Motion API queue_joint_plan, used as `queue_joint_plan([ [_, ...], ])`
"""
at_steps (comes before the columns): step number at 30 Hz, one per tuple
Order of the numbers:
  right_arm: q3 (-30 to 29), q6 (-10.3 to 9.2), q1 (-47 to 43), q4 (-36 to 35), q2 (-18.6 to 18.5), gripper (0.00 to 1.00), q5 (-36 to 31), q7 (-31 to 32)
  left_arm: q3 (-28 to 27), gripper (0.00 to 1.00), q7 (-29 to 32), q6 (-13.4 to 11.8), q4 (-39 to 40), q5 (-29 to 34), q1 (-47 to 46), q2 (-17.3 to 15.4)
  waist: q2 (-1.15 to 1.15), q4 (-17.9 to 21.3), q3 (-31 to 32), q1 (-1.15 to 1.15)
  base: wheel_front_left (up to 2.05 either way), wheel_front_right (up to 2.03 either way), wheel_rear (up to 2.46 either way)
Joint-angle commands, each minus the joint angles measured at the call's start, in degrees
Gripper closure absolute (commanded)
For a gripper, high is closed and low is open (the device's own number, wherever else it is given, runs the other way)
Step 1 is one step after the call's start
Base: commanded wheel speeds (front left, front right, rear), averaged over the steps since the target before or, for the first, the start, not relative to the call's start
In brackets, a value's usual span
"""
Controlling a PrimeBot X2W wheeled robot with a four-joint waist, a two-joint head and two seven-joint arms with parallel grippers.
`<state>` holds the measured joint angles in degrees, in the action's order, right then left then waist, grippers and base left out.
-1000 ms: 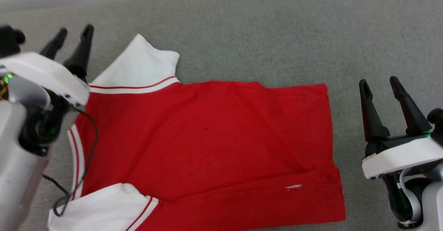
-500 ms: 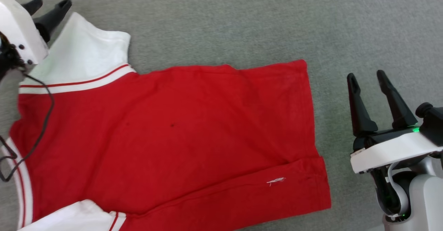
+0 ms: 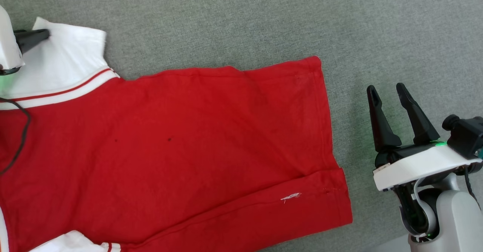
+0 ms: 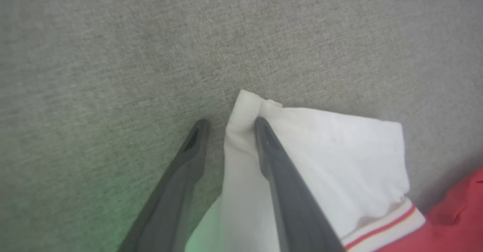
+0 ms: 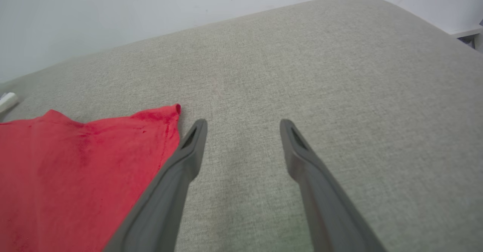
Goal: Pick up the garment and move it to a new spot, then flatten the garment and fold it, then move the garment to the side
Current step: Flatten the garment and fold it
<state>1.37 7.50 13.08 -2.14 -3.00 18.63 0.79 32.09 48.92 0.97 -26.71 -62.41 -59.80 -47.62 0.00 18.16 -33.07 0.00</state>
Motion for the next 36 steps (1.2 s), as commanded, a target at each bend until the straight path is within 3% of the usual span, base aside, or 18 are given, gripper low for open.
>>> queue_joint_plan([
  [1,0.0,-0.02,1.2,0.3,0.2,0.00,0.4,0.2,2.8,1.00,1.3,-0.3,-1.8,-0.1,5.1,2.4,0.00,-0.1,0.3,0.00,0.00,0.00,0.00],
  [8,-0.7,-0.02,3.0,1.9,0.2,0.00,2.2,6.3,2.2,1.00,-3.7,-0.9,-2.3,2.5,3.6,2.7,0.00,-1.8,3.0,0.00,0.00,0.00,0.00],
  [18,0.1,-0.02,12.8,7.7,-3.9,0.00,5.5,31.5,2.0,1.00,-10.9,-0.7,-0.4,5.4,-1.0,6.6,0.00,-8.8,4.3,0.00,0.00,0.00,0.00],
  [29,-0.8,-0.02,20.3,16.3,-5.8,0.00,2.6,49.4,2.7,1.00,-15.8,1.3,1.4,6.2,-1.7,10.2,0.00,-14.9,2.9,0.00,0.00,0.00,0.00],
  [30,-0.8,-0.02,20.2,17.1,-5.5,0.41,2.5,50.8,2.6,1.00,-16.2,1.5,1.3,6.2,-1.6,10.2,0.00,-15.2,2.9,0.00,0.00,0.00,0.00],
  [31,-0.6,-0.02,20.1,17.5,-5.4,0.75,2.2,51.7,2.6,1.00,-16.6,1.7,1.2,6.2,-1.6,10.4,0.00,-15.4,2.9,0.00,0.00,0.00,0.00],
  [32,-0.5,-0.02,20.1,17.6,-5.3,1.00,2.2,52.3,2.5,1.00,-17.0,1.9,1.1,6.1,-1.5,10.5,0.00,-15.6,3.0,0.00,0.00,0.00,0.00],
  [36,-0.9,-0.02,20.4,15.8,-5.7,1.00,1.8,51.6,2.1,1.00,-18.8,2.6,0.7,5.8,-0.8,10.7,0.00,-16.0,3.5,0.00,0.00,0.00,0.00],
])
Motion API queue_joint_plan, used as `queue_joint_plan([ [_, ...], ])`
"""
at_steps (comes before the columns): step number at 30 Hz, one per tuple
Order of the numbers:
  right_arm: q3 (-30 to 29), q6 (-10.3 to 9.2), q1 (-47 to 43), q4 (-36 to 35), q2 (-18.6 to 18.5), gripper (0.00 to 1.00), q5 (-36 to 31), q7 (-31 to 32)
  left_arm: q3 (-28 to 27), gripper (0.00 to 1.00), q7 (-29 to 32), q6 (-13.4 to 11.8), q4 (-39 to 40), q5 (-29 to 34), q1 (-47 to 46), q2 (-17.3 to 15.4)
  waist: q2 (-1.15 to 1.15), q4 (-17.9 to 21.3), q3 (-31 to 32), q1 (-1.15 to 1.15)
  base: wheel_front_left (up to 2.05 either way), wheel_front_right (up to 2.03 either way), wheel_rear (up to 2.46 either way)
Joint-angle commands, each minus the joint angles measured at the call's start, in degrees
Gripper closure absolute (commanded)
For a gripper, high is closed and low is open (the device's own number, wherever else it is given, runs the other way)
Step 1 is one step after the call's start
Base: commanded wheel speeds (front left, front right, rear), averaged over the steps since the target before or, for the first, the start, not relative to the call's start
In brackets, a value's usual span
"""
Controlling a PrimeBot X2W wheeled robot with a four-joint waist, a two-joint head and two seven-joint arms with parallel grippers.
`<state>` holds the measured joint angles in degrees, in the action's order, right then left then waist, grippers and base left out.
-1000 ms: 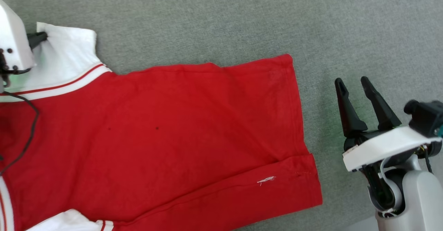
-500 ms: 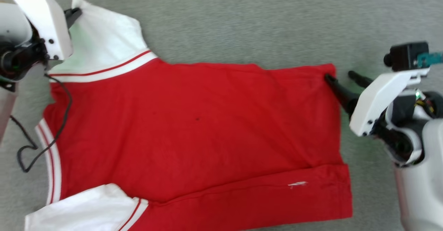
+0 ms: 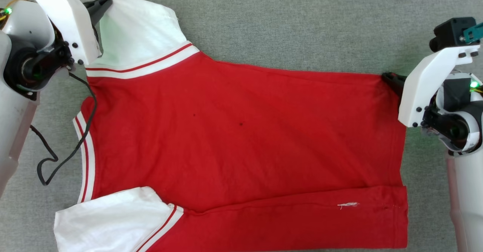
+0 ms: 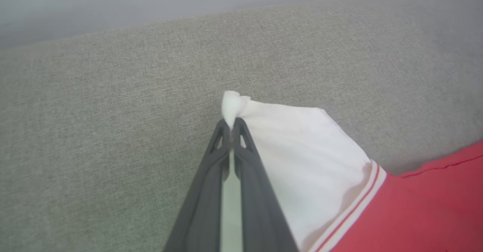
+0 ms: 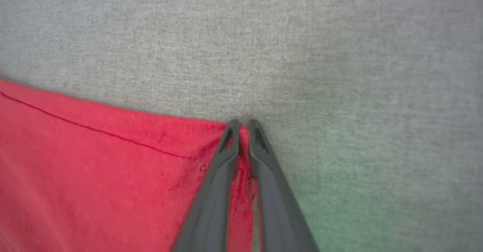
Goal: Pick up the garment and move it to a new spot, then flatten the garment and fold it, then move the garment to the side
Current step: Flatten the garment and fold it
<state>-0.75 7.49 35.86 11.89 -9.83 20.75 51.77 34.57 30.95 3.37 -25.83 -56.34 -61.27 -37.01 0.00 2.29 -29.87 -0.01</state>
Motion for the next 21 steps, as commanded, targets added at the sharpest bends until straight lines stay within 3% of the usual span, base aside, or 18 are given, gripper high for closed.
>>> queue_joint_plan([
  [1,0.9,-0.01,-2.3,1.0,0.7,1.00,-0.5,0.1,-0.6,1.00,-1.5,0.4,-0.4,-0.4,0.9,0.2,0.00,-0.2,0.7,0.01,0.00,0.00,0.00],
  [12,-2.3,-0.01,-7.8,-6.3,-1.8,1.00,-1.2,-9.4,-4.0,1.00,-10.4,0.8,0.3,-4.6,10.5,1.0,0.00,-2.2,9.2,0.01,0.00,0.00,0.00],
  [21,-7.5,-0.02,-22.1,-6.9,-0.3,1.00,0.9,-13.7,-6.7,1.00,-17.9,-2.7,4.9,-9.9,30.7,1.0,0.00,-5.7,19.1,0.01,0.00,0.00,0.00],
])
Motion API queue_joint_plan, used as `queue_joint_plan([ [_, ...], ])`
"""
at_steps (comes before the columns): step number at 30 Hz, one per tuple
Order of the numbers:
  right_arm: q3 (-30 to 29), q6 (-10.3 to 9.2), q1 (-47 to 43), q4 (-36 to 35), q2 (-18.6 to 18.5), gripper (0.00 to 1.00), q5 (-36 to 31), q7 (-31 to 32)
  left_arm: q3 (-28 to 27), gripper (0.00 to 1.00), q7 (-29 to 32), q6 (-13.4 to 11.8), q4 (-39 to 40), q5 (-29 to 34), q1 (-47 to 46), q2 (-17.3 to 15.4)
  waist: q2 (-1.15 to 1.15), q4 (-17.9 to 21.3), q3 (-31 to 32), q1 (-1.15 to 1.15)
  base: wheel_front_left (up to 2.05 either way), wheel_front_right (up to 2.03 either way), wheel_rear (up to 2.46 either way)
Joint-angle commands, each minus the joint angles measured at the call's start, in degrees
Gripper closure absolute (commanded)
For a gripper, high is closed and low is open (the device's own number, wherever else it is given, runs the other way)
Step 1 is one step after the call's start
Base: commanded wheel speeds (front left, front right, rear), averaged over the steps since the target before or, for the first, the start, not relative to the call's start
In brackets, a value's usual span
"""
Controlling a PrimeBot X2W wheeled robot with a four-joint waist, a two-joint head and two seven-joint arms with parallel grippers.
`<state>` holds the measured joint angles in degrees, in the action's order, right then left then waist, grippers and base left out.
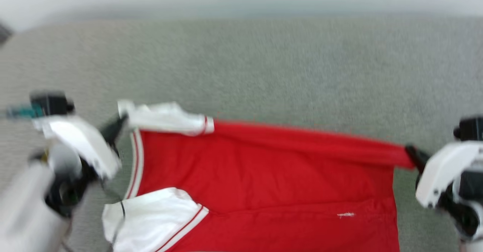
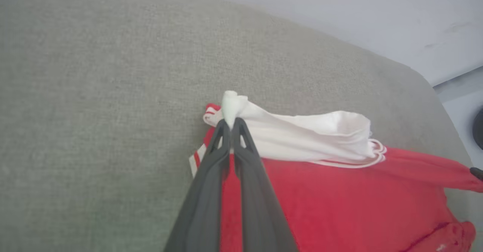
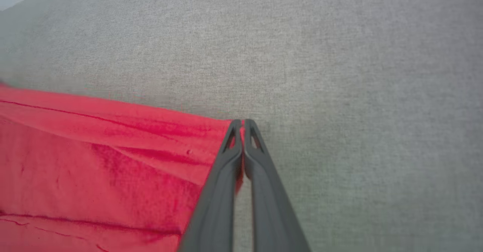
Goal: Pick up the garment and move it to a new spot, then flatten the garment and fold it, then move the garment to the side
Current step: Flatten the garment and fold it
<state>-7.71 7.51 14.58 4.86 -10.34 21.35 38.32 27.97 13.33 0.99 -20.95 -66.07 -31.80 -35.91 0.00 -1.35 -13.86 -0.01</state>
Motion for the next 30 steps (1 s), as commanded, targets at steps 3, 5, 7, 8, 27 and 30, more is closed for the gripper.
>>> queue_joint_plan([
  [3,-2.1,-0.04,-5.3,0.9,1.3,1.00,1.4,-0.5,-0.4,1.00,-1.6,-1.8,1.8,-2.0,8.3,0.2,0.00,-3.1,5.0,0.01,0.00,0.00,0.00],
  [5,-3.0,-0.04,-7.6,1.4,1.7,1.00,1.9,-1.2,-0.3,1.00,-2.3,-2.8,2.6,-3.1,12.7,0.6,0.00,-3.7,5.8,0.01,0.00,0.00,0.00],
  [7,-3.8,-0.04,-9.7,2.1,2.3,1.00,2.6,-1.9,0.0,1.00,-2.7,-3.4,3.0,-4.0,16.4,1.1,0.00,-4.1,6.4,0.01,0.00,0.00,0.00],
  [8,-4.1,-0.04,-10.6,2.5,2.5,1.00,2.7,-2.1,0.1,1.00,-3.0,-3.7,3.2,-4.3,17.9,1.3,0.00,-4.3,6.5,0.01,0.00,0.00,0.00],
  [27,0.5,-0.04,-18.6,3.6,1.4,0.00,4.2,-8.8,2.1,0.00,-12.0,-2.3,-0.6,-1.1,22.4,6.4,0.00,-3.5,10.8,0.01,0.00,0.00,0.00],
  [30,0.6,-0.04,-19.7,0.1,-0.1,0.00,4.3,-8.4,2.0,0.00,-15.2,-2.6,0.2,1.1,21.8,6.5,0.00,-3.1,12.5,0.01,0.00,0.00,0.00],
])
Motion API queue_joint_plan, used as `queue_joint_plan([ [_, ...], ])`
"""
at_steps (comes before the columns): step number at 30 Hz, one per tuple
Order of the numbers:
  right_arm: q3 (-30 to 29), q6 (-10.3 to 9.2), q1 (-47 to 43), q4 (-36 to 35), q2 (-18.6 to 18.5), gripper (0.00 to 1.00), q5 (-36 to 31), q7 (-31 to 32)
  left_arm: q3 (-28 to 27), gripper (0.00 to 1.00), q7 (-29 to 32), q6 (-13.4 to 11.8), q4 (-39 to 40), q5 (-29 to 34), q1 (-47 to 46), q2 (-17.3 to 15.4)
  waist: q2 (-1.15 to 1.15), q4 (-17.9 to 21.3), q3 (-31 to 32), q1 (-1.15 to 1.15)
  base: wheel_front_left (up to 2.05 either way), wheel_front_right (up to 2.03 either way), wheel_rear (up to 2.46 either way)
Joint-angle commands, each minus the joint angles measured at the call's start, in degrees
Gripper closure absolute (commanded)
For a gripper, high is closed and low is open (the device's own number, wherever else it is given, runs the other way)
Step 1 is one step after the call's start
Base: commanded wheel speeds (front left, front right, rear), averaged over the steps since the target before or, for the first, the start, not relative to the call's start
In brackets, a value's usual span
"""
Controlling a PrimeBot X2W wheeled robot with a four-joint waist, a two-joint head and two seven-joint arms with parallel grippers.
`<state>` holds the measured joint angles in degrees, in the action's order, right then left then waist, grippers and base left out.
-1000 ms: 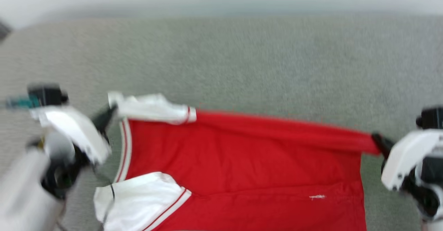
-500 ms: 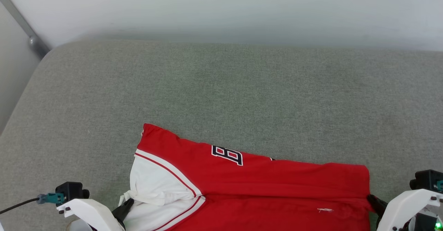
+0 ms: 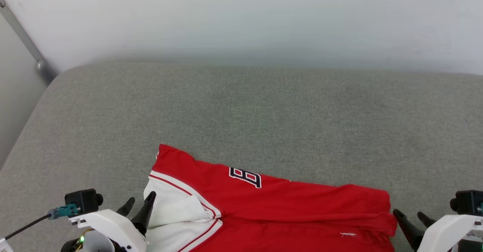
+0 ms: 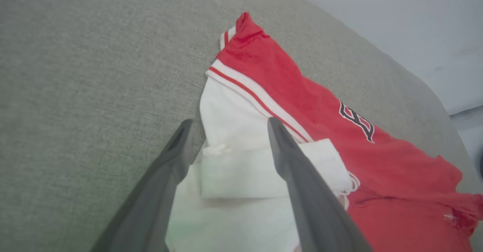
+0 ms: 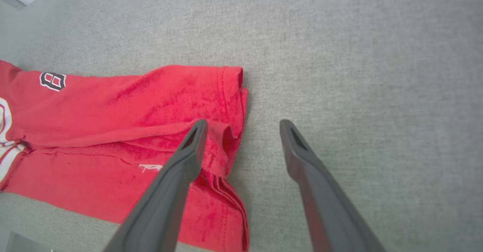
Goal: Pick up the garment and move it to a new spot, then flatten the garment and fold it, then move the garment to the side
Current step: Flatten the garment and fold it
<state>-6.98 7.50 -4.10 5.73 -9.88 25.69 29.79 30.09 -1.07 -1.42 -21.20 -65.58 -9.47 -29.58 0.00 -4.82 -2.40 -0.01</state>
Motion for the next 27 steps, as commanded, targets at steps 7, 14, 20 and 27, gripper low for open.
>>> queue_joint_plan([
  [7,-3.5,-0.02,0.0,-6.2,-2.7,0.00,0.8,4.2,-0.4,0.00,-8.7,-3.0,6.4,6.2,-0.8,0.4,0.00,0.3,3.4,0.01,0.00,0.00,0.00],
  [14,-7.2,-0.02,1.3,-6.8,-2.9,0.00,0.1,13.2,-2.0,0.00,-13.6,-5.5,12.9,12.9,0.5,1.5,0.00,-1.5,3.3,0.01,0.00,0.00,0.00],
  [20,-8.5,-0.02,2.2,-6.2,-1.5,0.00,-1.0,18.9,-5.1,0.00,-14.2,-7.0,19.0,19.9,1.8,3.4,0.00,-4.3,0.7,0.01,0.00,0.00,0.00],
  [27,-7.4,-0.02,3.7,-2.4,1.8,0.00,-1.3,21.4,-6.3,0.00,-14.1,-5.7,22.5,25.4,2.0,5.4,0.00,-6.7,-2.7,0.01,0.00,0.00,0.00],
])
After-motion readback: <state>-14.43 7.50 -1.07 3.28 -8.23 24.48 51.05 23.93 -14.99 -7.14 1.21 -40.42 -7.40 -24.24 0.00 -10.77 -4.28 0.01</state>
